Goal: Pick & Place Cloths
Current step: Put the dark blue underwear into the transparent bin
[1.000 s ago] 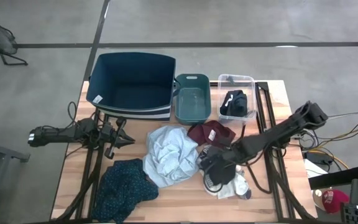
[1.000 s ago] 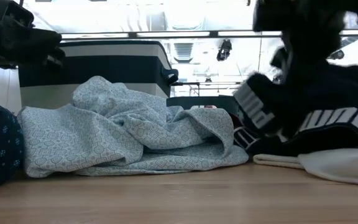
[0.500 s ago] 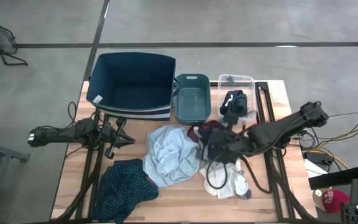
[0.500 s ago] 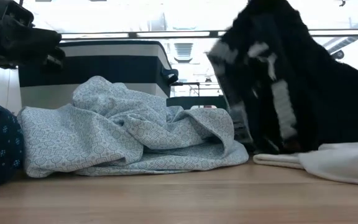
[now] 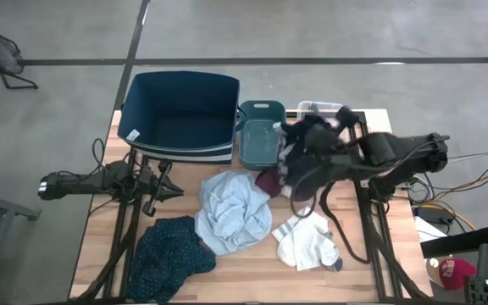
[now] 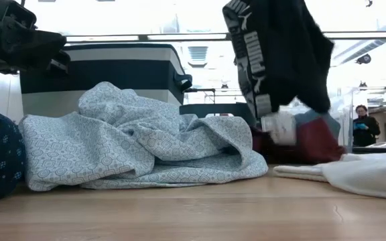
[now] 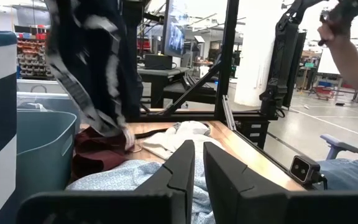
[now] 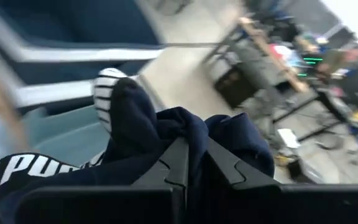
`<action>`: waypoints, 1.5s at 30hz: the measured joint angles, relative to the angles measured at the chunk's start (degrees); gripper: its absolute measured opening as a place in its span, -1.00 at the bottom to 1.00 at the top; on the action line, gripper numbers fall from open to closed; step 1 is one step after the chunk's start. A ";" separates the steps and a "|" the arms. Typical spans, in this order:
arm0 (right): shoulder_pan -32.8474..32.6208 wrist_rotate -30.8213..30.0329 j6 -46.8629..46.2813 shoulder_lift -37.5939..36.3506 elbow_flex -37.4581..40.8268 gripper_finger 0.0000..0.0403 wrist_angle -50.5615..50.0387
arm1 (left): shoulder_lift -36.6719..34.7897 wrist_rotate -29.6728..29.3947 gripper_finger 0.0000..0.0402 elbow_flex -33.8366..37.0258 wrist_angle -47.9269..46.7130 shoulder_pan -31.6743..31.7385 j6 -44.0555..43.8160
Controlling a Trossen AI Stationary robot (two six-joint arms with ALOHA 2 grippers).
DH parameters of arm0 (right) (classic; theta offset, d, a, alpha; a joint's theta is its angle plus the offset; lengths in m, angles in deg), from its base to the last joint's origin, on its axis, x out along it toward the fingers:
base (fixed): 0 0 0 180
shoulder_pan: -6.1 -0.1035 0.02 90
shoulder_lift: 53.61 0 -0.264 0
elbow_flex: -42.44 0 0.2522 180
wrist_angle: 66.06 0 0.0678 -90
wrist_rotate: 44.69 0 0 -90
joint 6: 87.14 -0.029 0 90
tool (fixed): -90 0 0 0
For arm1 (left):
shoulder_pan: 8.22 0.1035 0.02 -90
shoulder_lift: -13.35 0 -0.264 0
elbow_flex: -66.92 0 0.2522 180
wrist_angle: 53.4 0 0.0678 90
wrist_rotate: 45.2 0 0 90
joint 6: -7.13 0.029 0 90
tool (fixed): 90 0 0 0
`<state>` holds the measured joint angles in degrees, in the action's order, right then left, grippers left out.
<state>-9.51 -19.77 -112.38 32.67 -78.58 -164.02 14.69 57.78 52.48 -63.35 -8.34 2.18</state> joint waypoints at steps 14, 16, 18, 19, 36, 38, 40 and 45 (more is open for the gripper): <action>9.14 -15.47 11.44 -0.04 -14.85 -0.90 -4.29 | -0.02 0.00 -0.80 0.00 -0.04 0.00 0.00; 10.51 -16.46 11.93 -0.07 -15.52 -0.90 -4.30 | -0.01 -0.01 -0.80 0.00 -0.04 0.00 0.00; 12.27 -16.25 9.20 -0.24 -15.63 -0.90 -4.30 | -0.01 0.00 -0.80 0.00 -0.04 0.00 0.01; 13.18 -15.64 7.37 -0.34 -15.44 -0.90 -4.26 | -0.01 -0.01 -0.80 0.00 -0.04 0.00 0.00; 26.14 -0.66 -1.19 -0.79 6.85 -0.90 -5.81 | 0.00 -0.01 -0.80 0.01 -0.02 0.00 0.00; 27.20 1.82 -1.44 -0.83 9.80 -0.90 -5.83 | -0.01 0.00 -0.80 0.00 -0.02 0.00 0.00; 28.20 4.61 -1.48 -0.94 13.04 -0.90 -5.83 | 0.00 -0.01 -0.79 0.00 -0.02 0.00 0.01; 29.90 10.70 -1.46 -0.95 21.11 -0.89 -5.59 | -0.02 0.01 -0.80 0.00 -0.02 0.00 0.00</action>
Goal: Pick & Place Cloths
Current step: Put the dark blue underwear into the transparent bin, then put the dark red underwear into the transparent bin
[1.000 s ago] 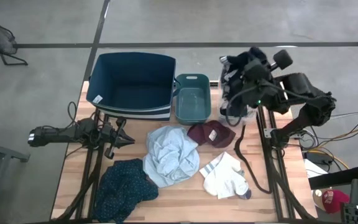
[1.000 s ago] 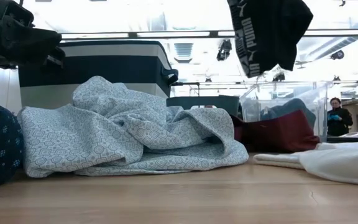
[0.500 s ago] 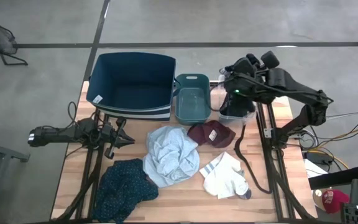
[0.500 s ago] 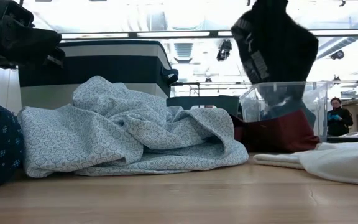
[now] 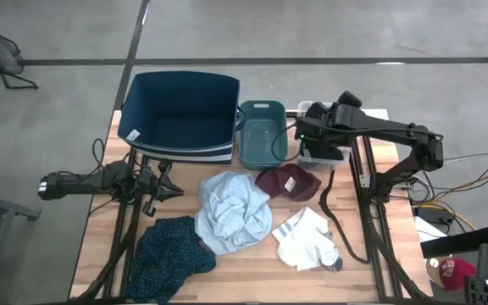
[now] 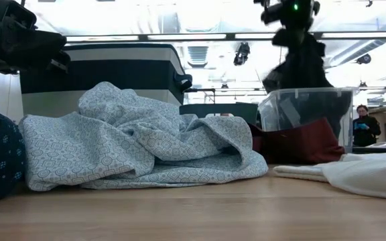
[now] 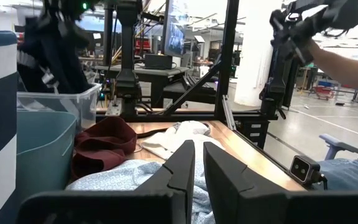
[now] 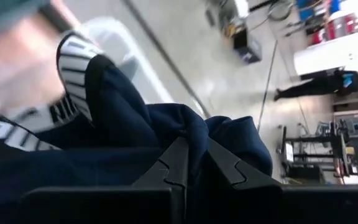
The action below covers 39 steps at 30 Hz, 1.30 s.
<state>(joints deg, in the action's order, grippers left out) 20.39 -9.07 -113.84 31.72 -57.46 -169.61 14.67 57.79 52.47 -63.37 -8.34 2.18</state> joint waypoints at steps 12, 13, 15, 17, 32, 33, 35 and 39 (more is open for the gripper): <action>0.26 5.00 1.79 -0.08 16.40 -0.88 11.06 | 0.01 -0.02 -0.80 0.01 0.00 0.00 0.01; 0.25 4.99 1.81 -0.08 17.32 -0.88 11.18 | 0.00 -0.02 -0.79 0.01 0.00 0.00 0.00; 0.26 4.74 1.78 -0.08 18.96 -0.88 11.19 | 0.01 -0.01 -0.79 0.01 0.00 0.00 0.02; 0.26 4.23 1.03 -0.08 20.27 -0.88 11.38 | 0.01 -0.02 -0.80 0.01 0.00 0.00 0.00; 0.24 3.02 0.29 -0.04 14.71 -0.29 14.95 | 0.00 -0.02 -0.80 0.00 0.00 0.00 0.00; 0.24 2.94 0.29 -0.04 13.74 -0.23 15.25 | 0.01 -0.01 -0.79 0.01 0.00 0.00 0.00; 0.24 2.92 0.28 -0.04 11.81 -0.11 15.60 | 0.02 -0.02 -0.79 0.02 0.00 0.00 0.02; -0.32 5.28 0.30 -0.04 8.43 0.08 16.13 | 0.00 -0.02 -0.80 0.01 0.00 0.00 0.02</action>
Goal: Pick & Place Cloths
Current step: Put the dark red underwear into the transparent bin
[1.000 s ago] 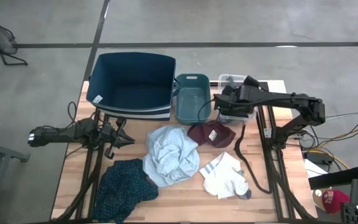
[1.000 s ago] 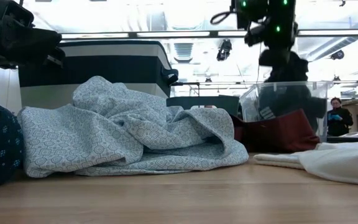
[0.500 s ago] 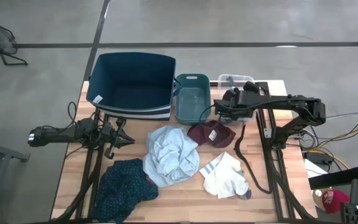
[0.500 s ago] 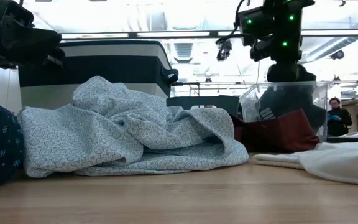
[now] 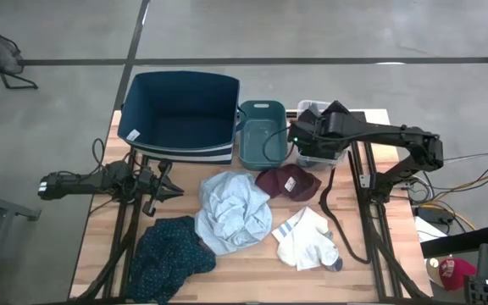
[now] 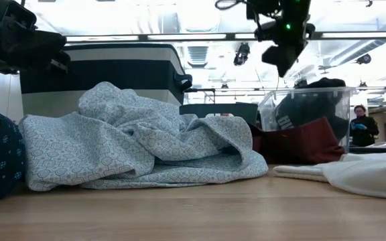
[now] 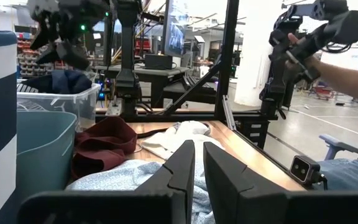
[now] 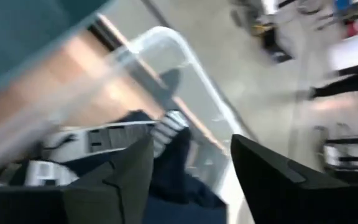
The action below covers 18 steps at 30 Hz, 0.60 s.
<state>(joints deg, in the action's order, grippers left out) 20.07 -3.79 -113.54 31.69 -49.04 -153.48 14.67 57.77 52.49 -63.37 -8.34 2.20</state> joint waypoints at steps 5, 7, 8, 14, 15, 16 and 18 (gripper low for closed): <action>-2.45 13.32 4.68 -0.07 -1.66 0.21 3.18 | 0.00 0.00 -0.79 -0.01 0.00 0.00 0.00; -4.03 19.30 7.07 -0.07 -1.53 0.23 5.05 | 0.02 0.00 -0.80 -0.01 0.00 0.00 -0.02; -4.90 21.92 8.11 -0.07 -1.33 0.24 5.75 | 0.00 0.00 -0.80 0.00 0.01 0.00 -0.01; -11.52 28.46 10.85 0.04 0.87 0.21 10.22 | 0.00 0.00 -0.79 -0.01 0.00 0.00 0.00; -12.82 28.46 10.97 0.04 1.47 0.19 10.99 | 0.01 0.00 -0.79 0.00 0.00 0.00 -0.01; -14.09 28.55 10.94 0.04 2.16 0.18 11.51 | 0.00 0.00 -0.80 -0.01 0.00 0.00 -0.01; -16.55 28.63 10.13 0.04 3.45 0.16 12.69 | 0.02 0.02 -0.80 0.00 0.00 0.00 -0.02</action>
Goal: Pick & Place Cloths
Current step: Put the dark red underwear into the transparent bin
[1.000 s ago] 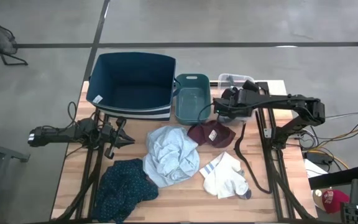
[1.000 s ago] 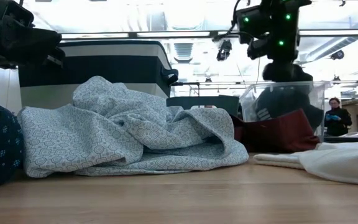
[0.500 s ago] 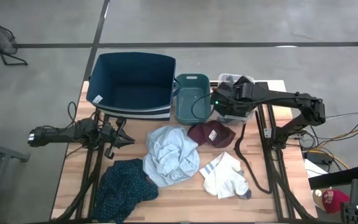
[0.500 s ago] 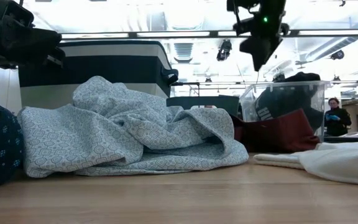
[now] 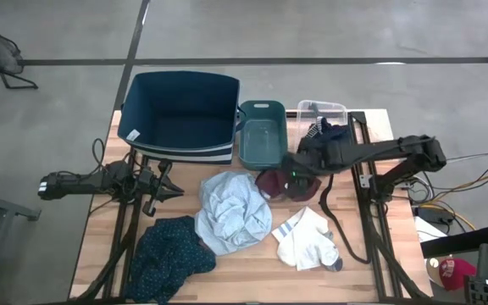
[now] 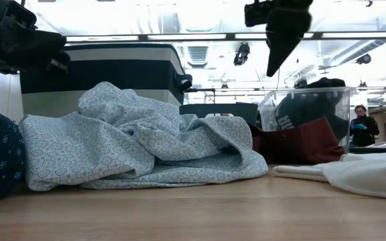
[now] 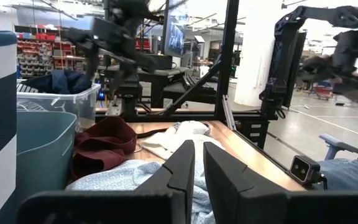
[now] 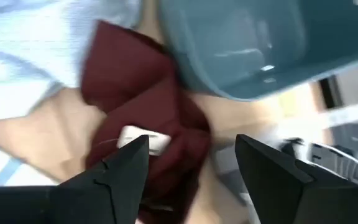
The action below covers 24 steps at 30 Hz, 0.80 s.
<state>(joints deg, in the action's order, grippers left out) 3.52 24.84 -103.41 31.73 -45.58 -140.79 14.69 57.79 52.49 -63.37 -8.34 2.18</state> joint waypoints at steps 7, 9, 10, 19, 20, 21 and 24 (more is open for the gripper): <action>-6.34 -0.04 -5.44 0.00 6.13 0.16 9.65 | 0.00 -0.01 -0.79 0.01 0.00 0.00 0.01; -7.32 -0.34 -6.27 0.00 8.43 0.20 13.45 | -0.02 -0.01 -0.80 -0.01 0.00 0.00 0.02; -7.57 -0.45 -6.41 0.00 9.65 0.22 15.32 | 0.00 -0.02 -0.80 -0.01 0.00 0.00 0.00; -7.66 -10.32 -8.59 0.02 18.83 0.40 25.53 | -0.01 -0.02 -0.80 0.00 0.00 0.00 0.00; -7.66 -10.87 -8.69 0.02 19.64 0.42 26.38 | 0.01 0.00 -0.80 0.00 0.00 0.00 0.00; -7.66 -11.05 -8.88 0.02 20.47 0.44 27.48 | -0.01 -0.01 -0.80 0.00 0.00 0.00 0.00; -7.66 -11.05 -10.41 0.02 22.66 0.48 30.42 | -0.02 -0.01 -0.79 -0.01 0.00 0.00 0.01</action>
<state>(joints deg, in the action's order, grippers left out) -4.14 13.79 -113.83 31.75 -22.93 -110.37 14.67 57.78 52.48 -63.37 -8.34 2.19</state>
